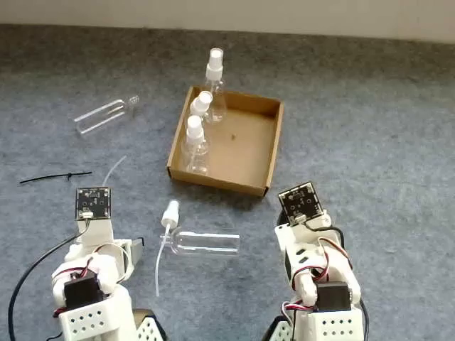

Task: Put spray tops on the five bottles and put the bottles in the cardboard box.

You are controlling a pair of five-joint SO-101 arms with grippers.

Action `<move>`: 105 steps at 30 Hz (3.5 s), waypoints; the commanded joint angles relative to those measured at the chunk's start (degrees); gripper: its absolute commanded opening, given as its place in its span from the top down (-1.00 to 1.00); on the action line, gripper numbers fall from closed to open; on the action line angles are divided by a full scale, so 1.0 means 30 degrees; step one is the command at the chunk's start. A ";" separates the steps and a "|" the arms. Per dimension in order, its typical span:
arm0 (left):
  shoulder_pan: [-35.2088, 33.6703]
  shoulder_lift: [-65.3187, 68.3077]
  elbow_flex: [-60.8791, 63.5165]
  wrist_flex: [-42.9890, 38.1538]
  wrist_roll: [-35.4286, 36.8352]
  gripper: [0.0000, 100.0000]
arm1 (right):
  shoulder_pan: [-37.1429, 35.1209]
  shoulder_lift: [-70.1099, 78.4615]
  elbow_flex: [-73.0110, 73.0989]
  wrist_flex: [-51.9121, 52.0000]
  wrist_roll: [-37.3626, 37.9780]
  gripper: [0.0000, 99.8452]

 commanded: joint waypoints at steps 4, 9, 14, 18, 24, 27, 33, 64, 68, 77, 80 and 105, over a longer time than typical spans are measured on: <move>0.0337 -0.0044 0.0396 -0.0117 -0.0176 0.45 | -0.0864 0.0864 -0.3531 0.1333 0.0615 0.99; 0.0337 -0.0044 0.0396 -0.0147 -0.1495 0.45 | -0.2564 0.7194 -0.7575 0.2007 0.0615 0.99; 0.0337 -0.0044 0.0396 -0.0117 -0.5070 0.45 | -0.6989 1.5839 -1.4491 0.5319 0.0645 0.87; 0.0337 -0.0044 0.0396 0.0000 -0.8703 0.45 | -1.1092 2.1729 -1.8681 0.7018 0.0703 0.71; 0.0337 0.0103 0.0396 0.0029 -1.1399 0.45 | -1.4989 2.8410 -2.2227 0.7018 0.1084 0.62; -0.0630 -0.0073 0.0308 -0.0234 -1.0579 0.45 | -1.5780 3.0520 -2.3399 0.6989 0.1612 0.58; -0.5231 -0.0044 0.0366 -0.2637 -0.8029 0.45 | -1.5810 3.2278 -2.4308 0.5700 0.1524 0.58; -0.4967 2.0615 -2.6359 0.5685 -0.7531 0.45 | -1.5663 3.2249 -2.1377 0.1275 0.0938 0.58; -0.5700 2.6007 -3.0930 0.5890 -0.7971 0.45 | -1.5692 3.2249 -2.1377 0.1187 0.0967 0.58; -0.7282 3.2659 -3.6703 0.5832 -0.7971 0.45 | -1.6073 3.2484 -2.1172 0.1158 0.0938 0.58; -0.7165 3.4183 -3.7700 0.5919 -0.7971 0.45 | -1.6278 3.2454 -2.0381 0.1158 0.0967 0.58; -0.7136 3.5736 -3.8198 0.6359 -0.7971 0.45 | -1.2088 2.7238 -2.1963 0.6813 -0.0322 0.92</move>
